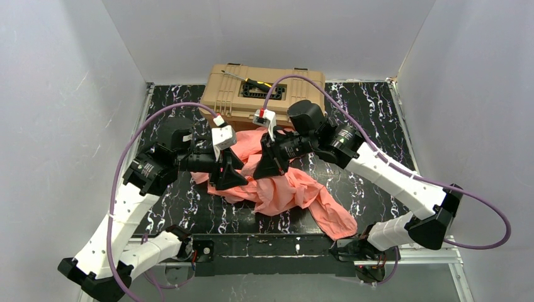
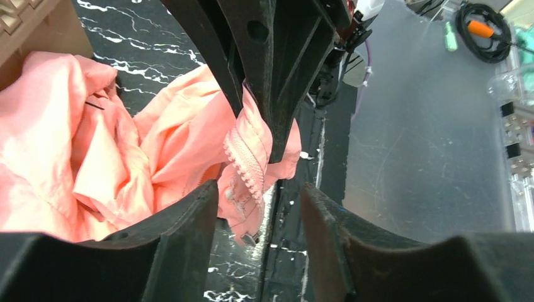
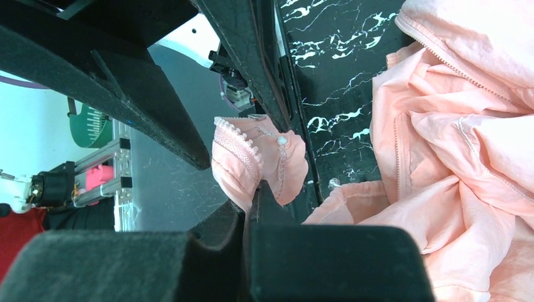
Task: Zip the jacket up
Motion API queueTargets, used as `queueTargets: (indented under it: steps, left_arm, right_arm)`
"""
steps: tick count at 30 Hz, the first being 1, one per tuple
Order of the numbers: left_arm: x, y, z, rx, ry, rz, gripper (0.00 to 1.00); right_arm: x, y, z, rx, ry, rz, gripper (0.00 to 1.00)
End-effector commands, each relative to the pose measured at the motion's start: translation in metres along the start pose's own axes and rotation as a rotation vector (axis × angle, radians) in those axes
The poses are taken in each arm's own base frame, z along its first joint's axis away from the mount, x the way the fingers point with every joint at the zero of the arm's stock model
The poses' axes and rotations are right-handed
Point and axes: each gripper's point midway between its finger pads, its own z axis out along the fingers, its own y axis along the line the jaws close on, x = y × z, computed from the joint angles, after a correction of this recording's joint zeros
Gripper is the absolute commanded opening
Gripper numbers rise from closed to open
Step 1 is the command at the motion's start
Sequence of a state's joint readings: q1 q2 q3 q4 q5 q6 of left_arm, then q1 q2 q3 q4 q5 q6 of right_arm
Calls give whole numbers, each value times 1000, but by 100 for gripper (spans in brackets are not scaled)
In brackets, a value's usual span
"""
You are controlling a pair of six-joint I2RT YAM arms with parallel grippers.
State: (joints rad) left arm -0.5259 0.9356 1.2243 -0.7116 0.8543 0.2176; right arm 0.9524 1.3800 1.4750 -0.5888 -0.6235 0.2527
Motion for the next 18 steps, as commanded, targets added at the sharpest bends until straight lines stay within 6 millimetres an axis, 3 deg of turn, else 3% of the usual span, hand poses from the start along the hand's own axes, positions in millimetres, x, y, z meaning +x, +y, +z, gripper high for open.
queueTargets:
  steps: [1, 3, 9, 18]
  left_arm:
    - [-8, -14, -5, 50, -11, 19, 53]
    - [-9, -11, -5, 43, -12, 33, 49]
    - [-21, -1, -9, -31, -28, 75, 2]
    - [-47, -25, -15, 67, -93, 31, 0]
  right_arm:
    - [-22, 24, -16, -38, -61, -80, 1]
    - [-21, 24, -15, -42, -57, -78, 1]
    - [-16, 22, -17, -31, -49, -81, 1]
    - [2, 12, -15, -50, -56, -87, 1]
